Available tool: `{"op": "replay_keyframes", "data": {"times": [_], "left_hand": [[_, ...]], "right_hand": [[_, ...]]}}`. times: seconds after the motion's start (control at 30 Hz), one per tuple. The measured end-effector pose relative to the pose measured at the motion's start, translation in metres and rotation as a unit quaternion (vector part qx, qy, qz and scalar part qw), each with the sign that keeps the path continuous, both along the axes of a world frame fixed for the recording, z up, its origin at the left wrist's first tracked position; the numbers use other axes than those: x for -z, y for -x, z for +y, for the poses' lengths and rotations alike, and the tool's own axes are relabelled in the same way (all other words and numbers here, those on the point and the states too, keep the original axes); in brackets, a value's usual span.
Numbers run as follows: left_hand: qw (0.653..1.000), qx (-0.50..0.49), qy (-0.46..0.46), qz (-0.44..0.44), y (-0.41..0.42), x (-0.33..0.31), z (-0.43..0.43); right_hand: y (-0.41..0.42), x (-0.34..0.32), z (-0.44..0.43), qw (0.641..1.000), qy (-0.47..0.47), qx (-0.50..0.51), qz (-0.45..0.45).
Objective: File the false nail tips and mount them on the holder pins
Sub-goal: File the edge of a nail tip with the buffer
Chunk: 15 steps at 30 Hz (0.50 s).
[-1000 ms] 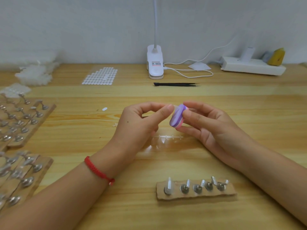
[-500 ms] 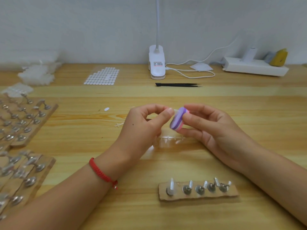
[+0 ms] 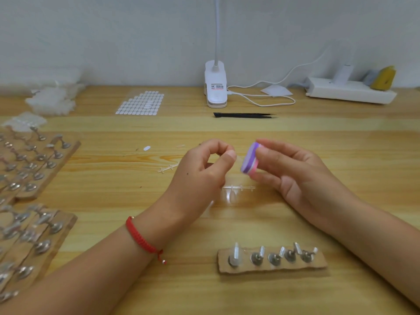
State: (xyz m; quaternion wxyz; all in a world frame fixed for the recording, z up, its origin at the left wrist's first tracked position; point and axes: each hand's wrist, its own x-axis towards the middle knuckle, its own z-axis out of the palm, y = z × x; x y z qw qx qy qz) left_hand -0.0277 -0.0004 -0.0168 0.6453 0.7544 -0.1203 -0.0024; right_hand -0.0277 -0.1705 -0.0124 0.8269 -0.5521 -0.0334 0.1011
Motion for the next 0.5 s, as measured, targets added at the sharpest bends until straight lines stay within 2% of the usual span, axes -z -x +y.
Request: {"op": "replay_keyframes", "data": {"times": [0.1, 0.2, 0.33, 0.5], "left_hand": [[1.0, 0.006, -0.016, -0.02, 0.0009, -0.0006, -0.0001], [0.998, 0.02, -0.036, -0.043, 0.0041, -0.0019, -0.002], [0.999, -0.001, -0.018, -0.045, 0.0028, -0.0017, -0.0015], [0.998, 0.014, -0.031, -0.056, 0.0051, -0.0035, -0.0028]], "right_hand": [[0.0016, -0.0009, 0.0027, 0.999, 0.034, -0.022, -0.011], [-0.003, 0.0, -0.003, 1.0, -0.019, 0.012, 0.016], [-0.0013, -0.0021, -0.0022, 0.999, 0.02, -0.048, 0.009], [-0.0034, -0.0018, -0.0043, 1.0, -0.004, -0.005, 0.024]]}}
